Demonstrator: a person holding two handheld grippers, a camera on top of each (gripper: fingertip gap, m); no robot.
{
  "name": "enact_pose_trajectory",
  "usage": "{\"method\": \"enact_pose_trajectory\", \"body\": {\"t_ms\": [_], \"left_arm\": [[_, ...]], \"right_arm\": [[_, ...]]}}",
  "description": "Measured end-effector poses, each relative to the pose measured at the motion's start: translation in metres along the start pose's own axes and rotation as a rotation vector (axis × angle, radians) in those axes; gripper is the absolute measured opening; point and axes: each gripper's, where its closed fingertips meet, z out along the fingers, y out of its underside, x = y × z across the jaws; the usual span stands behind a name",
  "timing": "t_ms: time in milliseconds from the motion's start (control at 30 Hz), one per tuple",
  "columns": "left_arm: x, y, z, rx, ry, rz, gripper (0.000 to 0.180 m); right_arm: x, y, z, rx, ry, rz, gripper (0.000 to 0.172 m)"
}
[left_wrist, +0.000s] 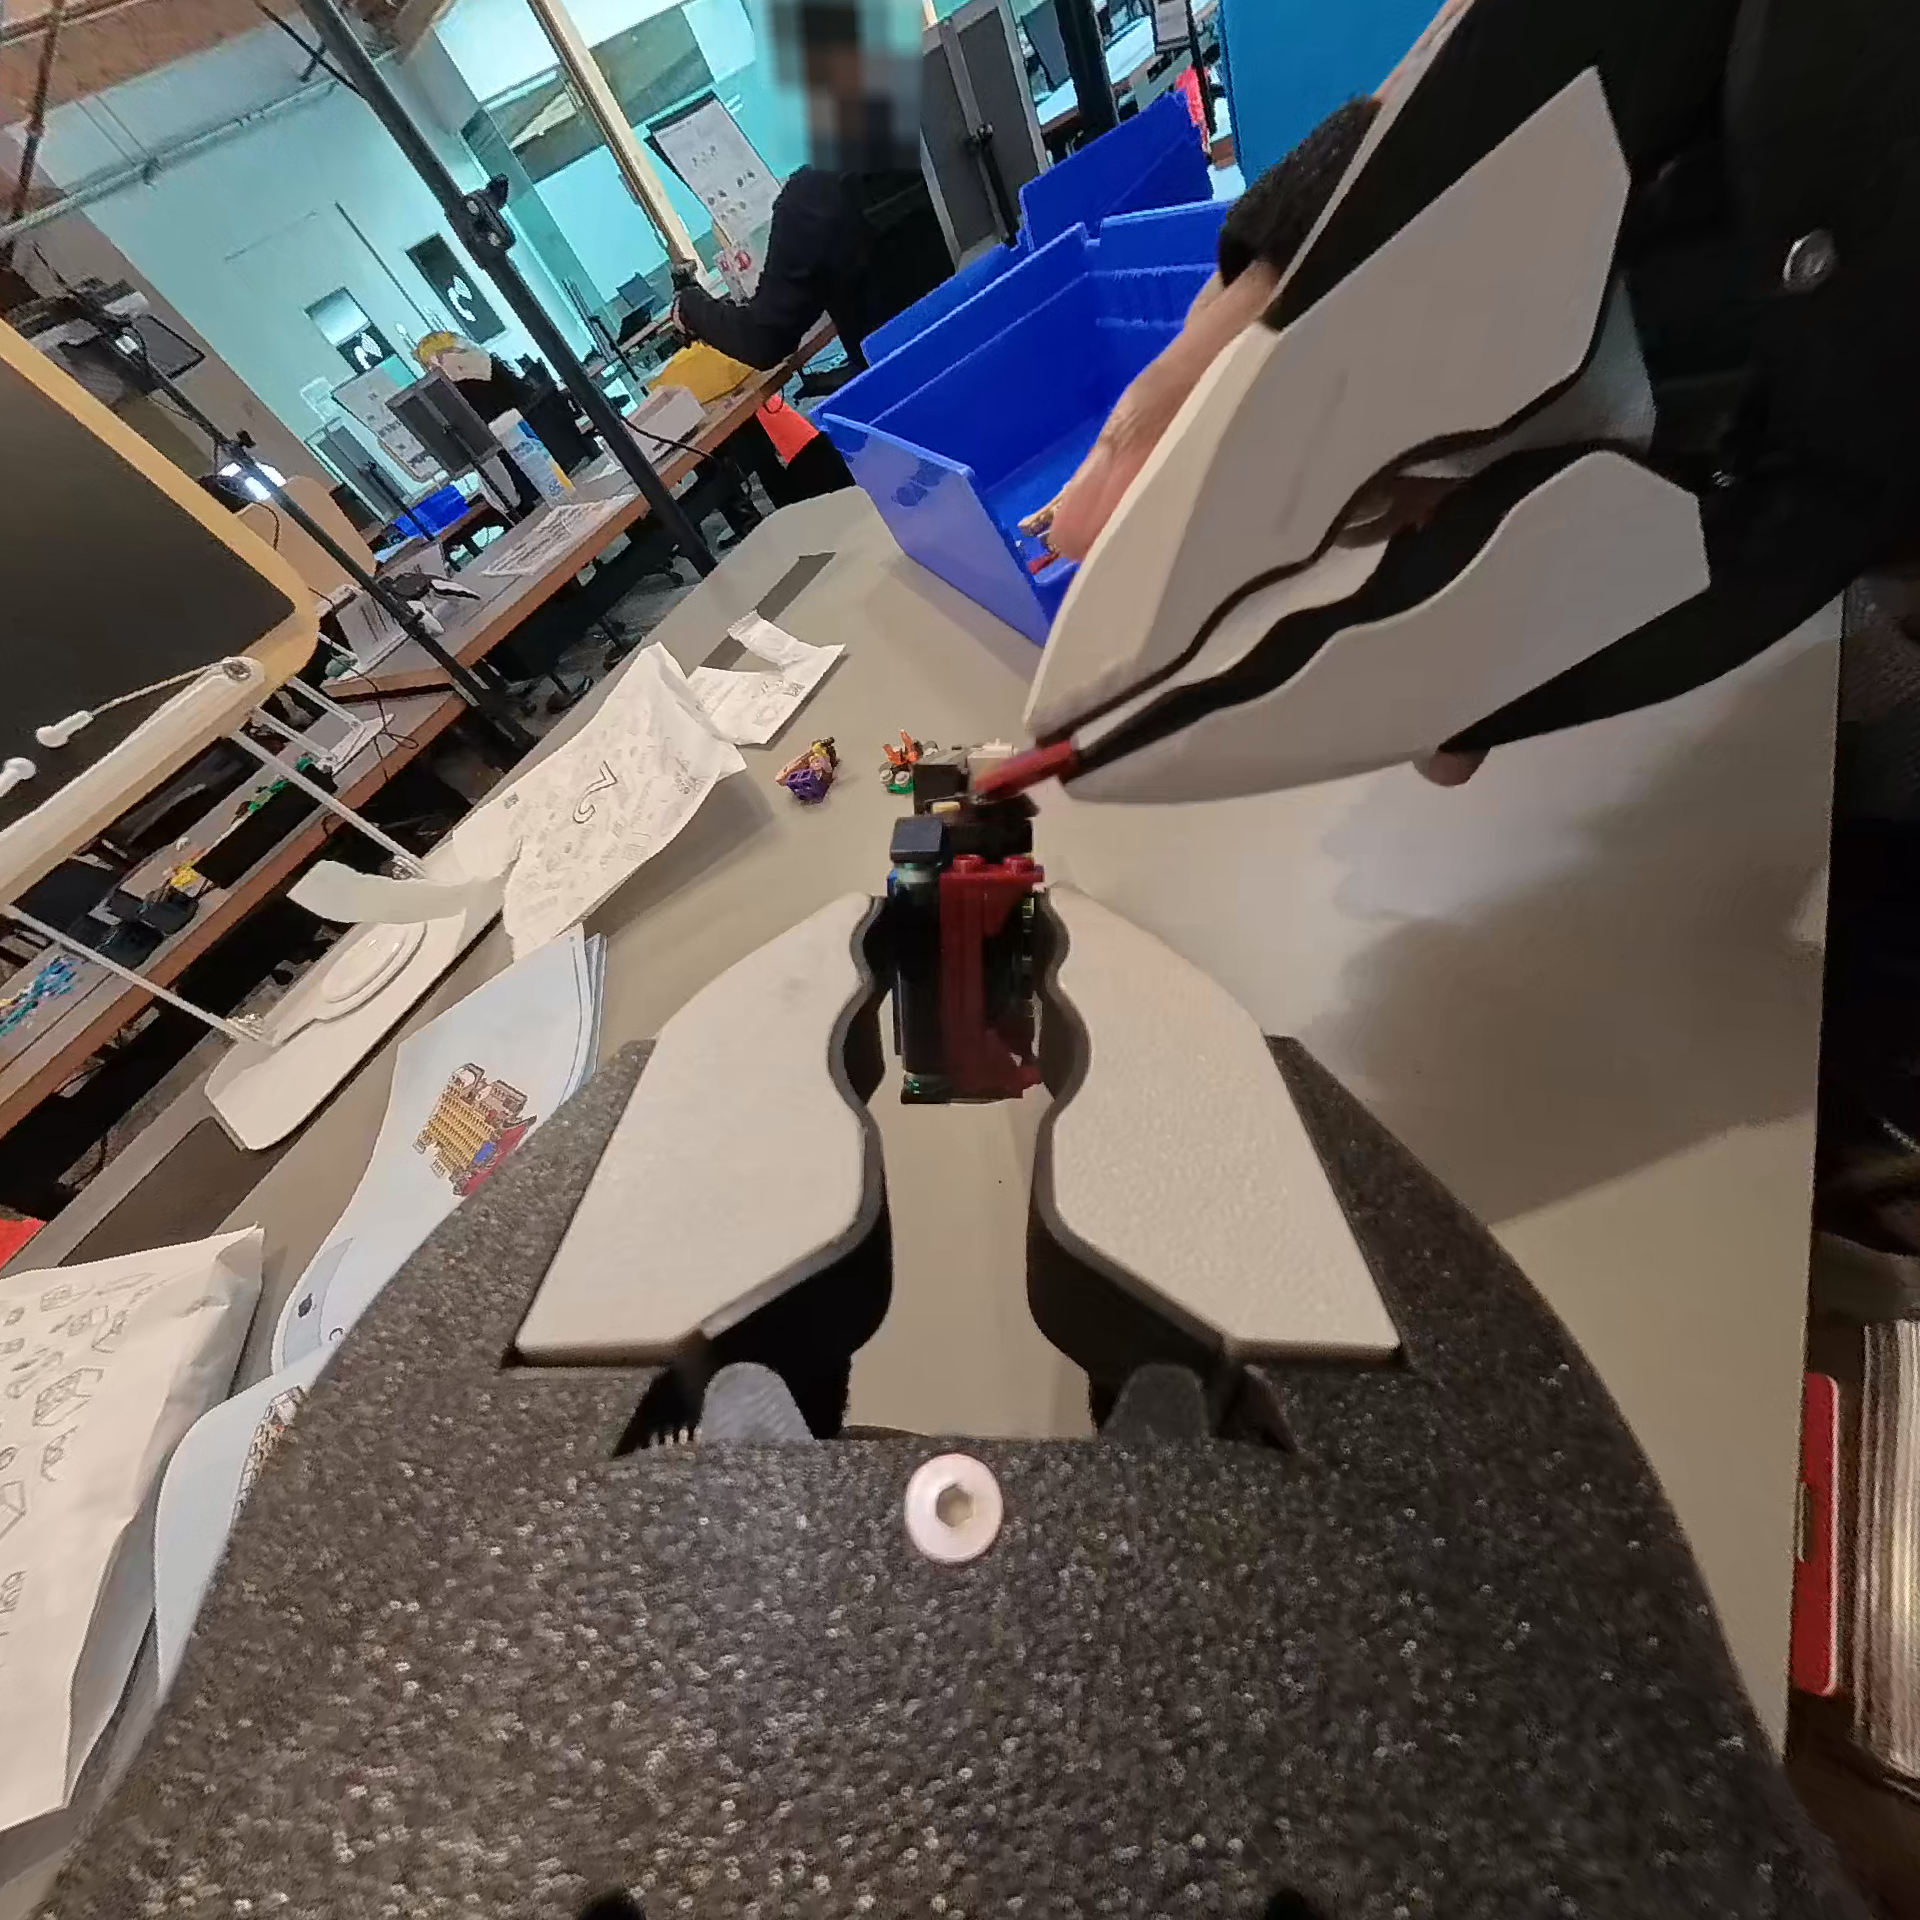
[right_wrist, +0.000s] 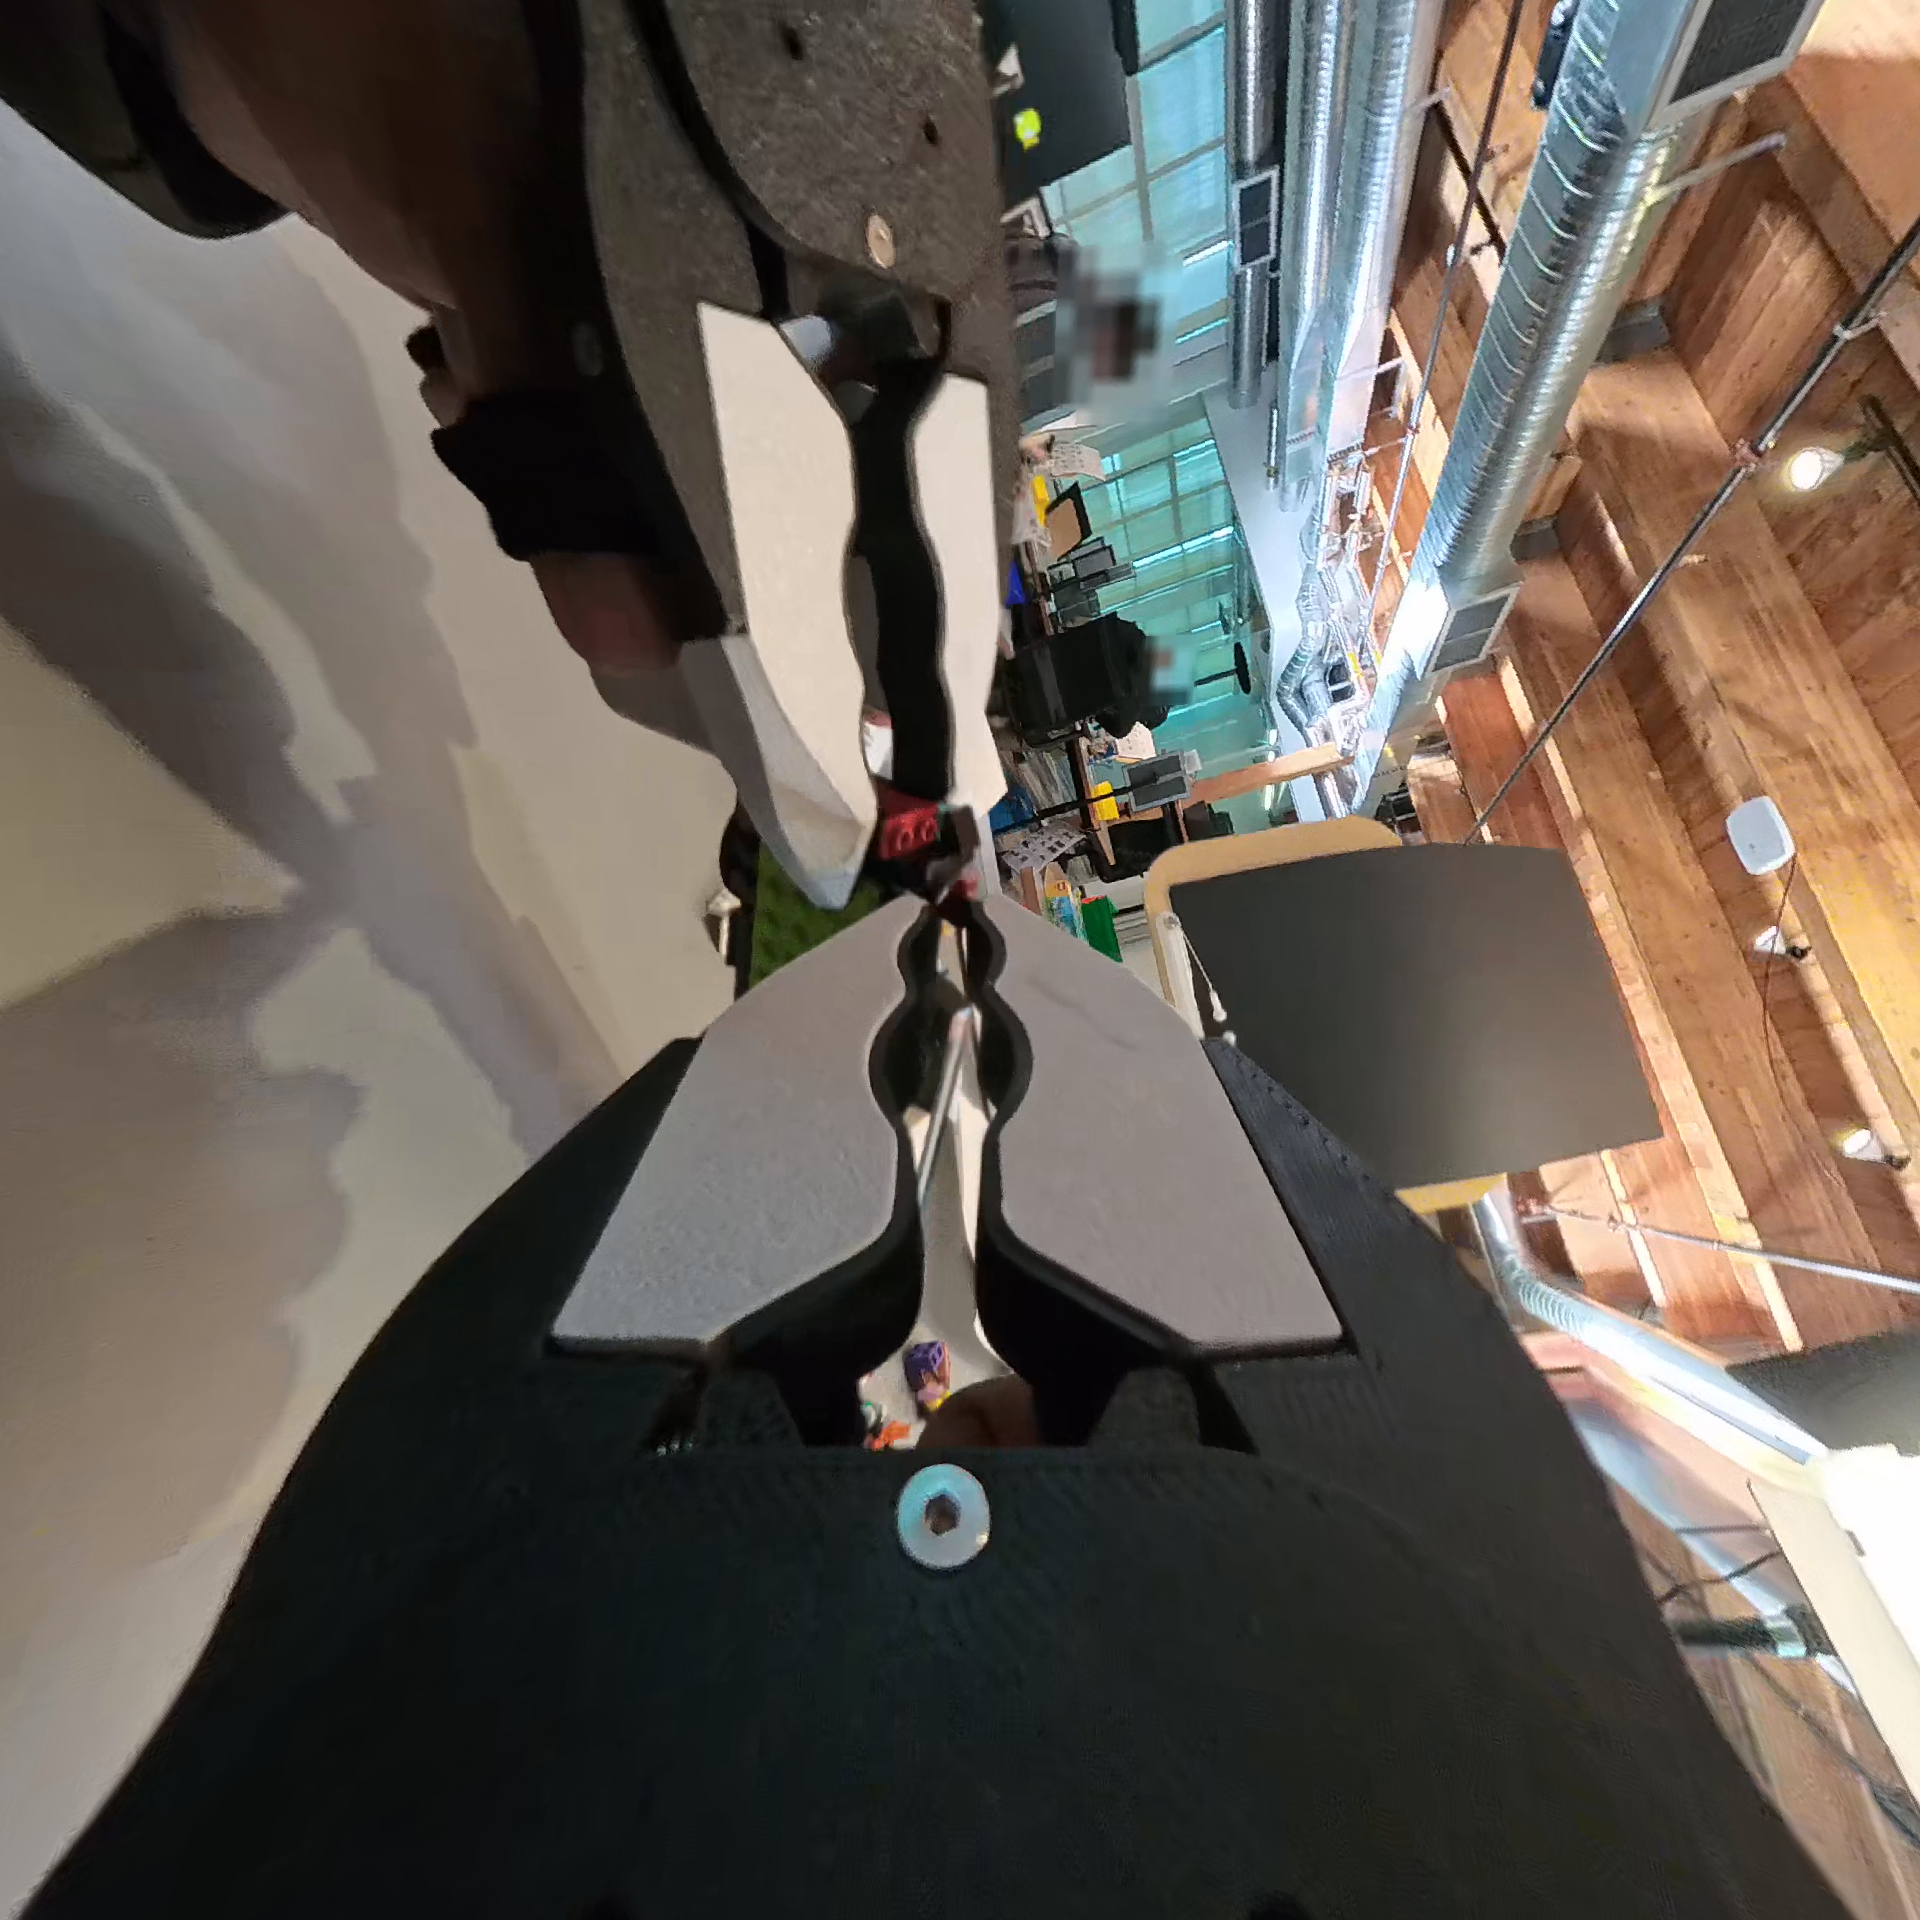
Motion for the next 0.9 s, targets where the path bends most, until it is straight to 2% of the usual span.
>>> {"method": "enact_pose_trajectory", "body": {"t_ms": [133, 233, 400, 533, 600, 767, 833, 900], "left_arm": [[-0.003, 0.000, 0.000, 0.009, -0.007, -0.029, 0.025], [-0.004, 0.001, -0.001, 0.009, -0.009, -0.043, 0.025], [-0.004, 0.001, -0.001, 0.013, -0.009, -0.045, 0.025], [-0.004, 0.000, 0.000, 0.020, -0.011, -0.048, 0.025], [-0.004, 0.001, 0.000, 0.018, -0.013, -0.051, 0.025], [-0.005, 0.002, 0.000, 0.011, -0.017, -0.059, 0.025], [-0.006, 0.002, 0.000, 0.014, -0.016, -0.073, 0.025], [-0.008, 0.002, 0.001, 0.018, -0.017, -0.103, 0.025]], "right_arm": [[0.015, 0.016, -0.012, -0.024, 0.051, 0.092, 0.005], [0.035, 0.046, -0.030, -0.102, 0.124, 0.173, 0.005], [0.072, 0.147, -0.081, -0.424, 0.277, 0.320, 0.005], [0.079, 0.242, -0.126, -0.770, 0.376, 0.565, 0.005], [0.076, 0.271, -0.138, -0.865, 0.419, 0.688, 0.005], [0.065, 0.296, -0.140, -0.903, 0.437, 0.840, 0.021], [0.062, 0.291, -0.134, -0.870, 0.414, 0.852, 0.025], [0.063, 0.269, -0.120, -0.780, 0.372, 0.796, 0.027]]}}
